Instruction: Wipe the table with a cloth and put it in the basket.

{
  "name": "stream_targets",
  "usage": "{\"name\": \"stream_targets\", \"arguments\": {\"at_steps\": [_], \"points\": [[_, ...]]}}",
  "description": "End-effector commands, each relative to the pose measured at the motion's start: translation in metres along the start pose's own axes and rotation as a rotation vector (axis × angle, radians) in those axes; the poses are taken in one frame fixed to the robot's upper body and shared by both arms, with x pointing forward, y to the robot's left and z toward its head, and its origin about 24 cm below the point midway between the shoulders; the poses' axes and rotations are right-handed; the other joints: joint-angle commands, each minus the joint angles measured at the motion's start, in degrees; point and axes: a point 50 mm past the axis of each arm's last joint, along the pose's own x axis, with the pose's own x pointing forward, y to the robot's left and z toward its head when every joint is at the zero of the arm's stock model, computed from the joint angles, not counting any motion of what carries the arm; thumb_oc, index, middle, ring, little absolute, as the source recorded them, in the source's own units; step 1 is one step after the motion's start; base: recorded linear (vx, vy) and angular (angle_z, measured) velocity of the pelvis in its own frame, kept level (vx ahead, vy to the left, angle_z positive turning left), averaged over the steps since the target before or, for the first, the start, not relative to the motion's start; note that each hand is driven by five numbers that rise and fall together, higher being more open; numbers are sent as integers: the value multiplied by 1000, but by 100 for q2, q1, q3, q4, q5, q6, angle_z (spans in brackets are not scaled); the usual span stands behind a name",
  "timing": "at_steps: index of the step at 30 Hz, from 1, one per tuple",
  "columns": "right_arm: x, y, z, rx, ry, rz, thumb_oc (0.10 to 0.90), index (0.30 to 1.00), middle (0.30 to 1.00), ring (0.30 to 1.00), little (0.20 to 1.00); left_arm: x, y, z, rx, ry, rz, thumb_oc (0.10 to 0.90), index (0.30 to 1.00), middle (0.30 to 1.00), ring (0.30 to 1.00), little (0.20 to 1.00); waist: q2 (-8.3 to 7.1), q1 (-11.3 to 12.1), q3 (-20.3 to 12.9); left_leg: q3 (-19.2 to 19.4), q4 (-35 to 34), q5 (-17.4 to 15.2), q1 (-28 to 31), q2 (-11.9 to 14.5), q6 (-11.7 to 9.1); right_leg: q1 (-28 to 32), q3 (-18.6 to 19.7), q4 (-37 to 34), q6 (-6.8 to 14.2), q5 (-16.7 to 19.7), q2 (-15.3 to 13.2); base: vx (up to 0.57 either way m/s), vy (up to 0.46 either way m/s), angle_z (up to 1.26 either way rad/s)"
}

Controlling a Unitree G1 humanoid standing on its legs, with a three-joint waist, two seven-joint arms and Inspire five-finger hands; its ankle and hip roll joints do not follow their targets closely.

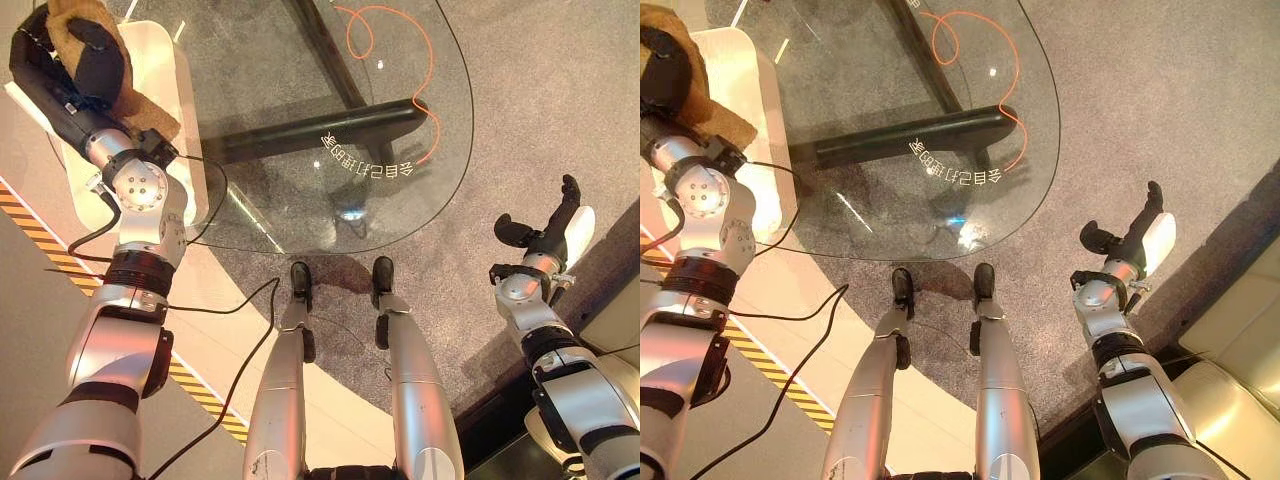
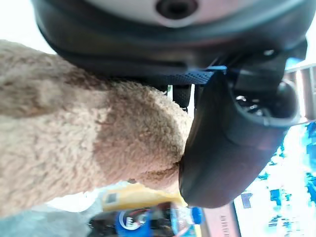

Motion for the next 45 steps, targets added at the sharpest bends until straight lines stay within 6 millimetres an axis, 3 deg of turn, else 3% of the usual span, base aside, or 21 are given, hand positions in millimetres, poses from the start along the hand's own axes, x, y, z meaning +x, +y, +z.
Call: {"name": "stream_targets", "arguments": {"at_steps": [1,18,45], "points": [[13,-13,13,40,-60,-58,800,900,900,900,900,43,7,81,-33,-310,80,100,300,300,300,200,42,-54,-164,193,483,-653,62,-252,37,254,-305,-107,-1,-387,279,0,0,0],[14,-8,23,52,-76,-61,800,900,900,900,900,58,32,52,153,-123,215,100,300,300,300,200,-79,-102,-164,166,550,-671,-77,-211,-6,143,-291,-136,7,-375,321,0,0,0],[15,-8,26,65,-92,-70,800,900,900,900,900,65,49,44,444,-86,282,100,300,300,300,200,-194,-109,-164,116,649,-711,-410,-194,-16,-138,-295,-223,56,-265,294,1,1,0]]}}
